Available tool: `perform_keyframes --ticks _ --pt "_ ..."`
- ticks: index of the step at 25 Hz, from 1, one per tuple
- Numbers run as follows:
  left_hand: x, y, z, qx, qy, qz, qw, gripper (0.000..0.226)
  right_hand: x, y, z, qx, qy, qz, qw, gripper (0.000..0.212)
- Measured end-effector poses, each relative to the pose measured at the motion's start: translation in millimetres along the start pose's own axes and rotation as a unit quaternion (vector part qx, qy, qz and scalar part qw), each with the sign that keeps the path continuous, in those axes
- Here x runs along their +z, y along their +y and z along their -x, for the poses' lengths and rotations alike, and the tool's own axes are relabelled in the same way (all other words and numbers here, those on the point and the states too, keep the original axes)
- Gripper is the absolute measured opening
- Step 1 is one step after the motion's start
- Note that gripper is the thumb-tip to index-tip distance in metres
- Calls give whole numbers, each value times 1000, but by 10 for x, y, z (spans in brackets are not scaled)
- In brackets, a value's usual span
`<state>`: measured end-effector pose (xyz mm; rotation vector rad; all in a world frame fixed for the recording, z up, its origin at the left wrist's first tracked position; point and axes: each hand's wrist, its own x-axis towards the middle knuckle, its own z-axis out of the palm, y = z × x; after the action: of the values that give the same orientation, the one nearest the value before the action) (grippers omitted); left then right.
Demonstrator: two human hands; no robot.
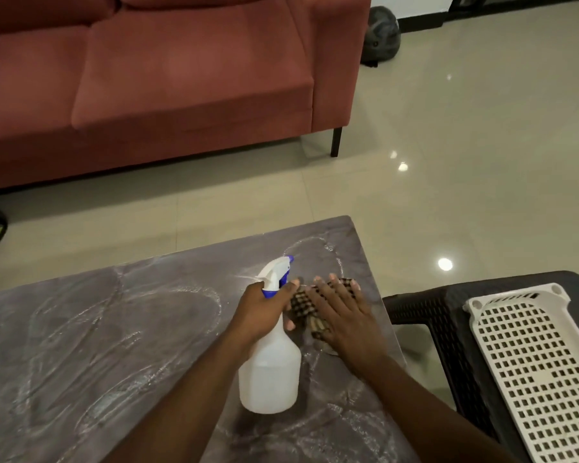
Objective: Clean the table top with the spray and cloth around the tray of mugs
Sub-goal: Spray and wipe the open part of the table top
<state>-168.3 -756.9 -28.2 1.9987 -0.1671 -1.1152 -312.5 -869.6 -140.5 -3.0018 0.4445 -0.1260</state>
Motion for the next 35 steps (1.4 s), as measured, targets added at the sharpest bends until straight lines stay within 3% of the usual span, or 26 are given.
perform_keyframes --ticks 3,4,5,7,8,10,12,13,16,17,18,20,21,22,24,25,26,28,29,32,33,35 --pt "8 25 -158 1 23 15 1000 36 40 -41 -370 213 6 -37 976 60" --pt "1 48 -188 0 10 13 1000 37 60 -193 -460 231 11 -54 971 59" --pt "-14 67 -207 1 -2 11 1000 36 96 -333 -470 184 12 -59 981 58" --pt "-47 73 -239 -2 -12 4 1000 33 194 -270 -356 -1 21 -17 1000 58" --pt "-60 70 -250 -4 -16 9 1000 32 164 -70 -377 -29 17 2 999 61" --pt "-96 62 -283 -3 -17 28 999 32 120 259 -674 89 35 1 995 67" --pt "-138 49 -354 5 -21 26 999 31 103 205 -1069 237 50 -37 970 56" --pt "-173 49 -399 8 -27 31 999 30 133 60 -1189 211 50 -28 976 53" --pt "-303 43 -433 -8 -42 30 999 32 254 32 -948 -52 42 3 998 57" --pt "-335 26 -409 -13 -48 37 998 34 209 241 -867 -60 34 4 998 59" --pt "-351 13 -391 -14 -55 59 997 34 157 440 -909 -13 45 2 999 60" --pt "-366 -17 -389 -12 -60 103 993 36 80 546 -1215 175 64 -19 982 57" --pt "-352 -34 -416 -12 -61 110 992 38 65 435 -1364 213 57 -33 975 54" --pt "-345 -54 -445 -14 -63 113 992 41 116 304 -1445 176 57 -31 982 53" --pt "-341 -99 -468 -18 -65 112 991 43 217 270 -1310 17 62 -21 998 54" --pt "-326 -112 -458 -18 -71 112 991 42 223 413 -1181 -10 55 -23 998 54" --pt "-324 -126 -436 -18 -74 119 990 39 170 552 -1107 38 49 -38 997 54" --pt "-299 -163 -392 -25 -69 139 988 33 100 547 -1056 235 47 -68 968 57" --pt "-269 -178 -383 -29 -73 142 987 32 98 432 -1034 258 40 -58 963 60" --pt "-130 -239 -294 -36 -110 129 985 33 164 352 -585 -9 33 -13 999 58" --pt "-75 -242 -241 -36 -116 126 985 33 135 505 -452 -29 33 -13 999 57" --pt "-7 -253 -123 -40 -105 138 984 28 53 554 -464 140 75 -53 986 56"
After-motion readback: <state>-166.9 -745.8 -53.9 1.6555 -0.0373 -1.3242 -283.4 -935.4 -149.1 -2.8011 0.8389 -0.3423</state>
